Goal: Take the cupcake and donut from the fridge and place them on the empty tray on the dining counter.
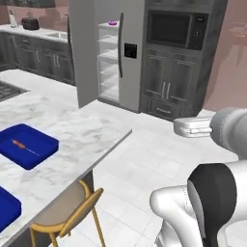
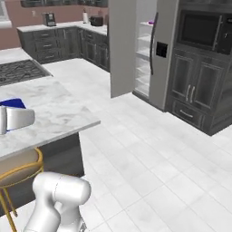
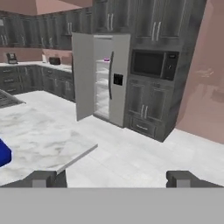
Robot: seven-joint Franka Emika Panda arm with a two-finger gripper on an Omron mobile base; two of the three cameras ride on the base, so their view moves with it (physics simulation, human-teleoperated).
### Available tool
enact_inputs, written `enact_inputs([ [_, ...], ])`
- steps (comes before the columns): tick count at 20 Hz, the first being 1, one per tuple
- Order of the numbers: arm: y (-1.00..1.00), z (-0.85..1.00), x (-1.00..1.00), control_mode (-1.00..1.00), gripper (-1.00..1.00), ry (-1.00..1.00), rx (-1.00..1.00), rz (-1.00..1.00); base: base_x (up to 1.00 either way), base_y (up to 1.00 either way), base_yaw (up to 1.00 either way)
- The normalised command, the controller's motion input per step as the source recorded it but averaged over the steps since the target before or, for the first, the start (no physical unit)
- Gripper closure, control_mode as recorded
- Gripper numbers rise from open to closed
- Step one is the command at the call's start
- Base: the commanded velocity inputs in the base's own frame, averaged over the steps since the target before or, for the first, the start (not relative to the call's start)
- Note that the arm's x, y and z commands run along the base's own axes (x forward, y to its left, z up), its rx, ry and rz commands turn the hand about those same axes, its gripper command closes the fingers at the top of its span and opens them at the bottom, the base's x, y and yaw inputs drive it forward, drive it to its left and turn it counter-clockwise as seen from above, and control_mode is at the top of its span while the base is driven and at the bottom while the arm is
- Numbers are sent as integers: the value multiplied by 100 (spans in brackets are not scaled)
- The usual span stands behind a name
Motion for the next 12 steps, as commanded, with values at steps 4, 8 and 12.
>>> enact_inputs([
  [4,0,0,0,100,-100,0,0,0,92,-100,-3],
  [8,0,0,0,100,-100,0,0,0,100,-100,0],
  [12,0,0,0,100,-100,0,0,0,100,-94,0],
])
